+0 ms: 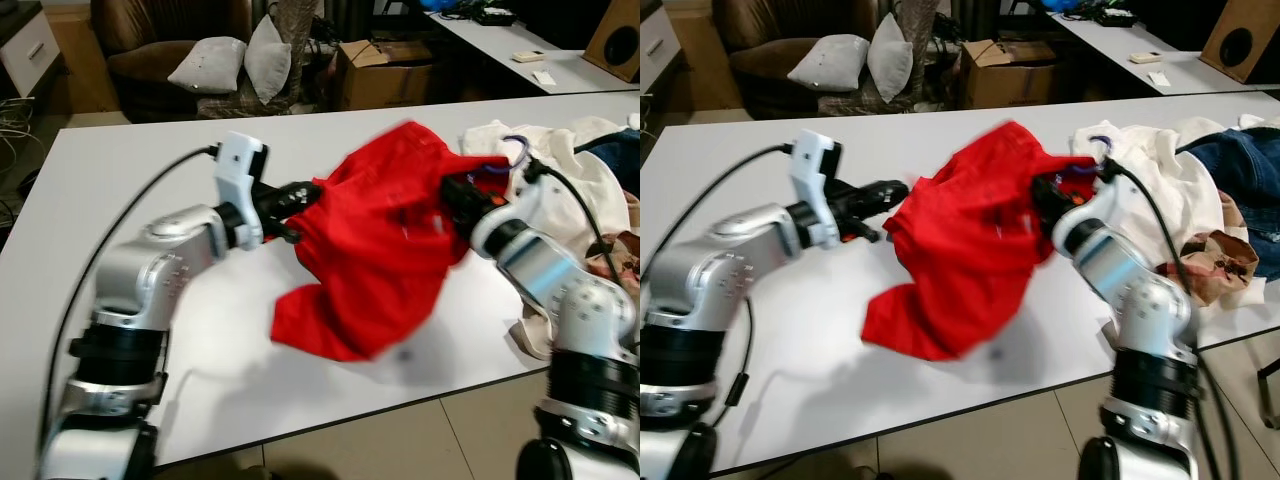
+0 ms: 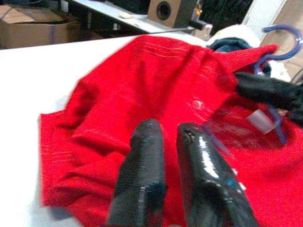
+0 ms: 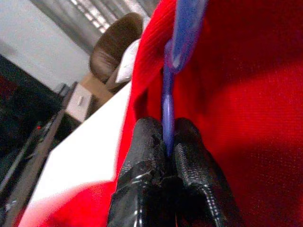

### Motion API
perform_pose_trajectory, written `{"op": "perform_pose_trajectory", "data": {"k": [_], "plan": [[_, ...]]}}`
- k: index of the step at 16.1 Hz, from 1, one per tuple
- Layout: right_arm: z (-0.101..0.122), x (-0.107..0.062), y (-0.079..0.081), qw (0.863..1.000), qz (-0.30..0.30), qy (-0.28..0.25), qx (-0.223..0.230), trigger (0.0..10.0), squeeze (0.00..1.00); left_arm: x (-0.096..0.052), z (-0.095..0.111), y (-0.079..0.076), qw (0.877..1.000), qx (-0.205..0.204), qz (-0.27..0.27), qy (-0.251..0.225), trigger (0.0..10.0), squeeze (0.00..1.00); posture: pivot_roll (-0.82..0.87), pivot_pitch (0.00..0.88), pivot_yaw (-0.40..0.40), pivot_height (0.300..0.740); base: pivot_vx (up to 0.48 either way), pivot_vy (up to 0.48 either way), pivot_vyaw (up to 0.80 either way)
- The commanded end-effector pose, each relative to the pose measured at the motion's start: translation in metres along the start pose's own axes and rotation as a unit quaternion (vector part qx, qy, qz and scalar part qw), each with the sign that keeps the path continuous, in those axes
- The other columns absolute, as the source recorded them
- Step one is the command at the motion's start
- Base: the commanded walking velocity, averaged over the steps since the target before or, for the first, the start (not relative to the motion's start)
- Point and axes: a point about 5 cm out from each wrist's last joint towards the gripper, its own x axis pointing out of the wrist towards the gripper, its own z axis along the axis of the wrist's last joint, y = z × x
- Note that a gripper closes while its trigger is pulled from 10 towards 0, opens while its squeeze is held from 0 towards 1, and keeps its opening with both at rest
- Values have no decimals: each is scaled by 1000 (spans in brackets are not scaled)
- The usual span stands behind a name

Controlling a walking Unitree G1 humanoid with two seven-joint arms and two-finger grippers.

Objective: Hang hanger

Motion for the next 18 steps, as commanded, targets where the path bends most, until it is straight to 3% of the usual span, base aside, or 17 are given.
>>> {"op": "perform_pose_trajectory", "data": {"k": [1,5,6,7,8,9,12,13,14,18], "plan": [[9,-7,6,1000,14,-5,-20,10000,0,-6,-1,-3,1000,-1,-20,8,10000,1000,-13,0,-8,740,0,0,0],[18,-25,6,995,31,20,-92,10000,0,-26,-14,2,999,7,4,34,10000,1000,-17,0,-12,740,0,0,0],[19,-31,10,992,48,33,-108,10000,0,-30,-16,7,999,28,32,28,10000,259,-18,0,-19,740,0,0,0],[18,-39,18,987,82,55,-130,10000,0,-33,-15,11,996,54,66,7,10000,0,-19,0,-22,740,0,0,0],[16,-53,29,970,130,74,-194,10000,0,-38,-12,9,991,74,102,-36,10000,0,-18,0,-21,740,0,0,0],[11,-63,36,955,164,91,-231,10000,0,-43,-15,5,989,76,119,-45,10000,0,-19,0,-18,740,0,0,0],[-5,-75,35,939,172,67,-289,10000,0,-55,-29,-9,988,29,139,-69,10000,0,-21,0,-8,740,0,0,0],[-16,-76,33,938,157,45,-305,10000,0,-55,-33,-13,985,39,150,-71,10000,0,-24,0,11,740,0,0,0],[-24,-76,28,946,141,25,-292,10000,0,-53,-36,-17,983,65,159,-66,10000,0,-23,0,15,740,0,0,544],[-47,-83,29,937,156,40,-310,10000,0,-46,-37,-24,982,68,163,-67,10000,0,-16,0,39,740,0,-478,788]]}}
